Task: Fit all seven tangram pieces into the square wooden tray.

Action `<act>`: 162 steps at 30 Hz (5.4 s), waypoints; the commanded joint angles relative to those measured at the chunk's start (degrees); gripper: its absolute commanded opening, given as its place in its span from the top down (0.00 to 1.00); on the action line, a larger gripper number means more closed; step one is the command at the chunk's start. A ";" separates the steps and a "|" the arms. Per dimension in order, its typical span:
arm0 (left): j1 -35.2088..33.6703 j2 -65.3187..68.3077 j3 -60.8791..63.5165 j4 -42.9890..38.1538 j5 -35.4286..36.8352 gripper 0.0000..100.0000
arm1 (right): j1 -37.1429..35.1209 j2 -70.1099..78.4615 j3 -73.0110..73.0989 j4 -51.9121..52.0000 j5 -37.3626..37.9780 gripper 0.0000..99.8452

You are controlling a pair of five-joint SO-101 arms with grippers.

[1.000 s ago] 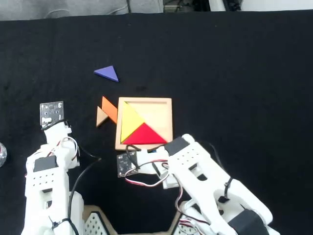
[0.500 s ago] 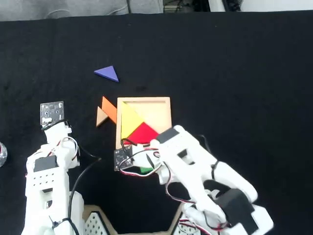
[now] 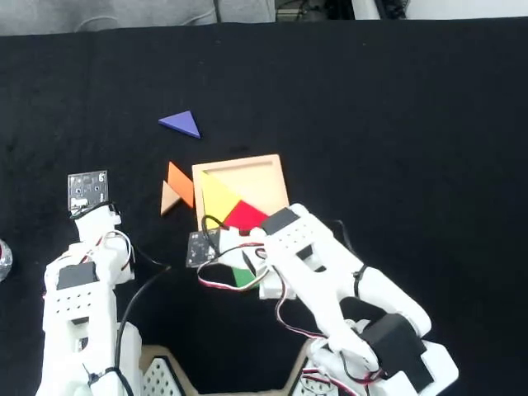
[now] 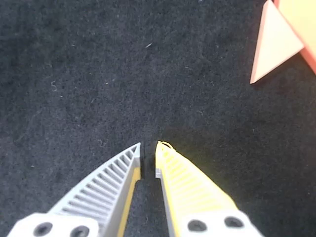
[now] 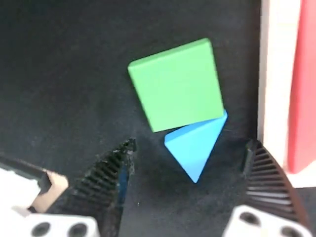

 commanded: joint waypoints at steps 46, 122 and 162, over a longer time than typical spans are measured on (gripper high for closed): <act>0.66 -0.88 -0.22 -0.44 -0.62 0.93 | -0.44 10.33 -2.15 -2.73 -5.98 0.80; 0.66 -0.88 -0.22 -0.70 -0.62 0.93 | 4.13 65.54 -107.91 26.55 9.76 0.96; 0.75 -0.88 -0.22 -0.70 -2.90 0.93 | 11.08 69.32 -124.09 36.66 -4.75 0.96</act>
